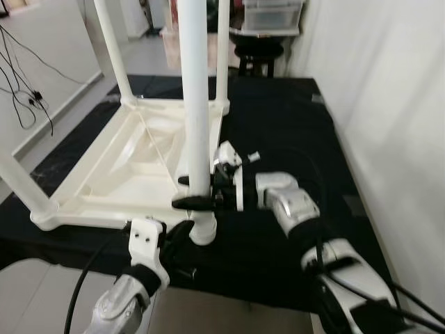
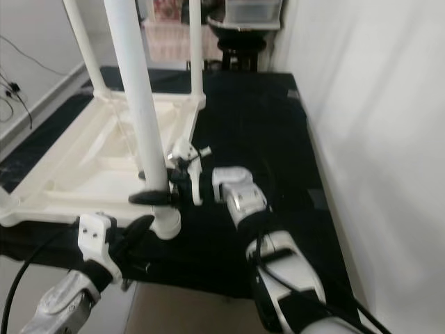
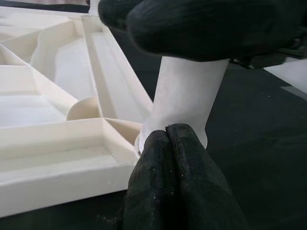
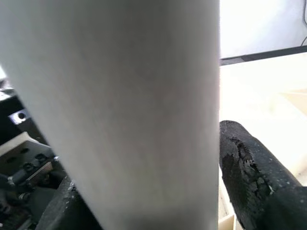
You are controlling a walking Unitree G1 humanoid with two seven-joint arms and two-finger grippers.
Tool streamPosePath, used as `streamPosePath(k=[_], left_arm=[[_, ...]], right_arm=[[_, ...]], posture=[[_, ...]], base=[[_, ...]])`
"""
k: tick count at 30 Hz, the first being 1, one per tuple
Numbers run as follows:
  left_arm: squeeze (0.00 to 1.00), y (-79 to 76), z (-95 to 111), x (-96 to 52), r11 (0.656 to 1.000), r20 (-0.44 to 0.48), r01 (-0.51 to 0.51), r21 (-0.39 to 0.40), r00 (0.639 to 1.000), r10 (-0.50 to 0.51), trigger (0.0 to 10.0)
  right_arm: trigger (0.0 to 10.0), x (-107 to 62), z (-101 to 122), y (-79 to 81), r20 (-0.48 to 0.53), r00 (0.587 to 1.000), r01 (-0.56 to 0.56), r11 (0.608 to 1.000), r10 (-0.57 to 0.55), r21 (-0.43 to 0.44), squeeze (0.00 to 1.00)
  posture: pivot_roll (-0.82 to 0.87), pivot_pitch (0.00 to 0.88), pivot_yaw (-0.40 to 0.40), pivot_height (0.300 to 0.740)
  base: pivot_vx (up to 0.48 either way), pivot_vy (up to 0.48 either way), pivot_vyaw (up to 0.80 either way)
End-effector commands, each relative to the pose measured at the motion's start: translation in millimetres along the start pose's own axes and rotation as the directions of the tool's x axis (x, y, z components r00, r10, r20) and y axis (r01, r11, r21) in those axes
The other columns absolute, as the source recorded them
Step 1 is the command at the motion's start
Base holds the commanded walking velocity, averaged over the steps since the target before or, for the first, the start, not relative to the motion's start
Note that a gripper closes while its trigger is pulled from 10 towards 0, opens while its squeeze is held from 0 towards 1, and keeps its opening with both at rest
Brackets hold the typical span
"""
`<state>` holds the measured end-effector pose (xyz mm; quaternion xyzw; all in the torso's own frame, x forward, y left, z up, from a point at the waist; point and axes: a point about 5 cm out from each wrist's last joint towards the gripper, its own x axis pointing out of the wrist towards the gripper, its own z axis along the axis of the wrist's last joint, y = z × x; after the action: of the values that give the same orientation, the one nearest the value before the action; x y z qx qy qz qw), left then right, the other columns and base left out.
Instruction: Building children table
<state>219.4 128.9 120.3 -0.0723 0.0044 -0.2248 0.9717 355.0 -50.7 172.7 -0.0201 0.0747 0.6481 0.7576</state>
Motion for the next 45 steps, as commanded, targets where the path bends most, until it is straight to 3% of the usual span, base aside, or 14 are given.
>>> streamPosePath(k=[1, 16, 17, 18, 21, 22, 23, 30, 31, 32, 34, 35, 42, 45], left_arm=[[0.0, 0.1, -2.6, -3.5, 1.0, -0.011, -0.01, 0.02, 1.0, 0.01, 10.0], [0.0, -1.2, 3.3, -17.0, 0.984, 0.005, -0.073, 0.163, 0.997, 0.073, 10.0], [0.0, -0.5, 4.6, -18.3, 0.982, 0.01, -0.075, 0.172, 0.997, 0.075, 10.0], [0.0, 2.0, 5.1, -18.3, 0.982, 0.015, -0.077, 0.171, 0.997, 0.076, 10.0], [0.0, 2.0, 5.1, -18.3, 0.982, 0.015, -0.077, 0.171, 0.997, 0.076, 10.0], [0.0, 3.7, 5.2, -18.3, 0.982, 0.018, -0.079, 0.17, 0.997, 0.077, 10.0], [0.0, 5.0, 4.5, -15.9, 0.987, 0.012, -0.061, 0.146, 0.998, 0.06, 10.0], [0.0, 4.1, 2.4, -12.6, 0.994, -0.012, -0.019, 0.105, 1.0, 0.021, 10.0], [0.0, 4.6, 2.2, -12.4, 0.994, -0.012, -0.031, 0.104, 0.999, 0.033, 10.0], [0.0, 4.9, 2.3, -11.8, 0.994, -0.012, -0.04, 0.102, 0.999, 0.042, 10.0], [0.0, 5.2, 2.3, -11.3, 0.994, -0.011, -0.047, 0.1, 0.999, 0.048, 10.0], [0.0, 5.0, 2.3, -10.9, 0.994, -0.011, -0.05, 0.1, 0.999, 0.051, 10.0], [0.0, 4.1, 2.2, -9.9, 0.994, -0.01, -0.049, 0.096, 0.999, 0.05, 10.0], [0.0, 4.1, 1.8, -8.8, 0.995, -0.011, -0.044, 0.089, 0.999, 0.045, 10.0]], right_arm=[[1.9, -2.9, -9.4, -4.8, -0.007, 0.999, 0.049, 0.998, -0.049, 0.026, 0.0], [0.0, -51.3, -43.2, -5.1, 0.009, 0.974, 0.225, 0.972, -0.226, 0.072, 0.0], [0.0, -55.7, -59.0, 0.2, -0.085, 0.94, 0.338, 0.936, -0.331, 0.092, 0.0], [0.0, -60.6, -68.8, 0.4, -0.135, 0.783, 0.621, 0.772, -0.607, 0.135, 0.0], [0.0, -60.6, -68.8, 0.4, -0.135, 0.783, 0.621, 0.772, -0.607, 0.135, 0.0], [0.0, -70.6, -76.3, 2.4, -0.19, 0.607, 0.794, 0.588, -0.771, 0.153, 0.0], [0.0, -71.4, -73.8, 9.5, -0.192, 0.552, 0.834, 0.539, -0.811, 0.12, 0.0], [0.0, -64.9, -59.4, 3.7, -0.137, 0.57, 0.821, 0.568, -0.81, 0.058, 0.0], [10.0, -60.7, -55.4, 1.8, -0.125, 0.578, 0.816, 0.575, -0.807, 0.062, 0.0], [10.0, -54.7, -49.5, 0.4, -0.1, 0.611, 0.791, 0.607, -0.785, 0.071, 0.56], [10.0, -50.6, -45.3, -0.5, -0.081, 0.635, 0.772, 0.631, -0.768, 0.077, 0.56], [10.0, -45.6, -38.7, 0.6, -0.05, 0.674, 0.738, 0.67, -0.737, 0.083, 1.0], [10.0, -29.1, -3.2, 7.9, 0.124, 0.879, 0.459, 0.888, -0.46, 0.038, 1.0], [10.0, -29.5, 6.3, 12.3, 0.122, 0.962, 0.252, 0.966, -0.244, -0.053, 0.64]], posture=[[0.04, 0.0, -0.001, 0.74], [0.0, 0.006, 0.021, 0.74], [0.0, 0.015, 0.029, 0.74], [-0.01, 0.019, 0.03, 0.74], [-0.01, 0.019, 0.03, 0.74], [-0.01, 0.019, 0.03, 0.74], [-0.05, 0.023, 0.053, 0.74], [-0.02, 0.022, 0.043, 0.74], [-0.02, 0.022, 0.043, 0.74], [-0.02, 0.02, 0.042, 0.74], [-0.02, 0.02, 0.041, 0.74], [-0.01, 0.018, 0.039, 0.74], [-0.01, 0.013, 0.04, 0.74], [0.0, 0.006, 0.037, 0.74]], base=[[0.0, 0.0, 0.0], [0.0, 0.0, 0.0], [0.0, 0.0, 0.0], [0.0, 0.0, 0.0], [0.0, 0.0, 0.0], [0.0, 0.0, 0.0], [0.0, 0.0, 0.0], [0.0, 0.0, 0.0], [0.0, 0.0, 0.0], [0.0, 0.0, 0.0], [0.0, 0.0, 0.0], [0.0, 0.0, 0.0], [0.0, 0.0, 0.0], [0.0, 0.0, 0.0]])
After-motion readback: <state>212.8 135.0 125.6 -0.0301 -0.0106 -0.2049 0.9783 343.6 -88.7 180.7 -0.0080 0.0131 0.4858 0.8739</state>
